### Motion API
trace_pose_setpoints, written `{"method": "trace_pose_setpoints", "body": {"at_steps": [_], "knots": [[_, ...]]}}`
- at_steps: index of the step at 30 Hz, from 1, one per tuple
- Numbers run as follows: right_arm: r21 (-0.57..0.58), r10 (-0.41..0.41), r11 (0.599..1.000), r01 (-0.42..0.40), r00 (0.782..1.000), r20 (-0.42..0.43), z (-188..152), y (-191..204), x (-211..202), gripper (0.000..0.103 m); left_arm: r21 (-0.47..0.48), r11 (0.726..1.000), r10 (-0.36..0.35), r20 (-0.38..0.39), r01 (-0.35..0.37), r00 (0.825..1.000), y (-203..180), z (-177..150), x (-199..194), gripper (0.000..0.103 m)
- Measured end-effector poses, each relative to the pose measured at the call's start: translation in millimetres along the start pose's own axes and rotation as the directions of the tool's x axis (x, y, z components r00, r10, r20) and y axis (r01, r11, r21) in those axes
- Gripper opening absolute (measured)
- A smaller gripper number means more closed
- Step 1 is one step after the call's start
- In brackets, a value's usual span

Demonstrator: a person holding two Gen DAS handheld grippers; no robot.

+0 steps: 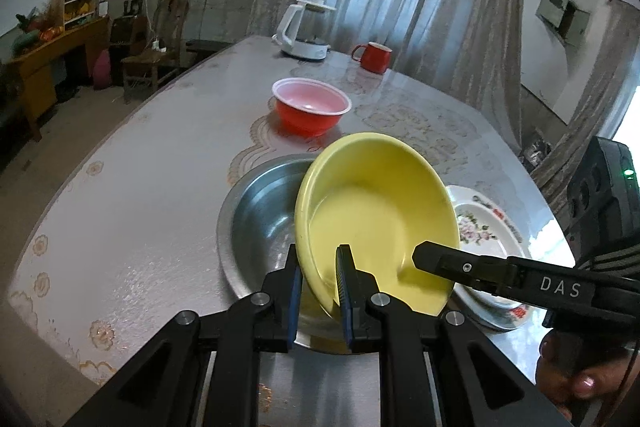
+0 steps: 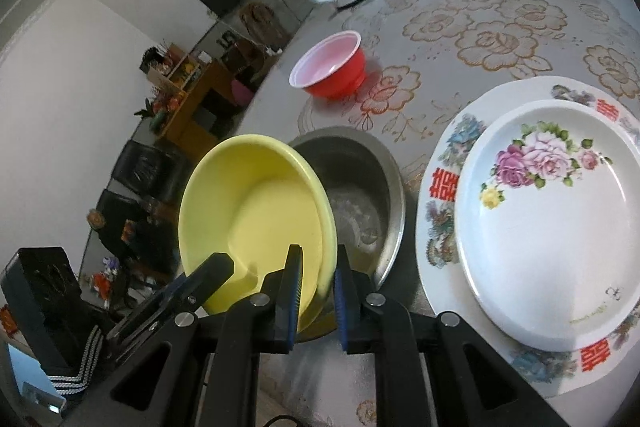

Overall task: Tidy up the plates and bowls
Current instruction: 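Carry the yellow bowl with both grippers over the steel bowl, then lower the yellow bowl into the steel bowl and open both grippers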

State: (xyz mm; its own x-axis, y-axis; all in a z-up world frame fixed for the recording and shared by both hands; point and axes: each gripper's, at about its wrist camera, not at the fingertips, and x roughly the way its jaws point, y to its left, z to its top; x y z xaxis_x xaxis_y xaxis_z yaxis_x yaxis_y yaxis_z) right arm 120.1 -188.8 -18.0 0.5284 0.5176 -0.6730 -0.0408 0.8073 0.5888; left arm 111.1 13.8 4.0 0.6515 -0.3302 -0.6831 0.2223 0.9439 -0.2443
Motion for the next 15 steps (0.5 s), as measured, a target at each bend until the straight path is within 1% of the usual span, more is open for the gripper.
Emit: {"method": "trace_pose_setpoints", "body": {"at_steps": [9, 15], "knots": [[-0.031, -0.083, 0.996, 0.082, 0.995, -0.046, 4.6, 2.4, 20.9, 0.015, 0.011, 1.000, 0.016, -0.050, -0.015, 0.999, 8.4, -5.6, 19.3, 0.017], [-0.036, -0.115, 0.993, 0.113, 0.992, -0.053, 7.4, 3.0, 25.7, 0.015, 0.016, 1.000, 0.021, -0.058, -0.020, 0.998, 9.9, -4.6, 26.1, 0.017]]}}
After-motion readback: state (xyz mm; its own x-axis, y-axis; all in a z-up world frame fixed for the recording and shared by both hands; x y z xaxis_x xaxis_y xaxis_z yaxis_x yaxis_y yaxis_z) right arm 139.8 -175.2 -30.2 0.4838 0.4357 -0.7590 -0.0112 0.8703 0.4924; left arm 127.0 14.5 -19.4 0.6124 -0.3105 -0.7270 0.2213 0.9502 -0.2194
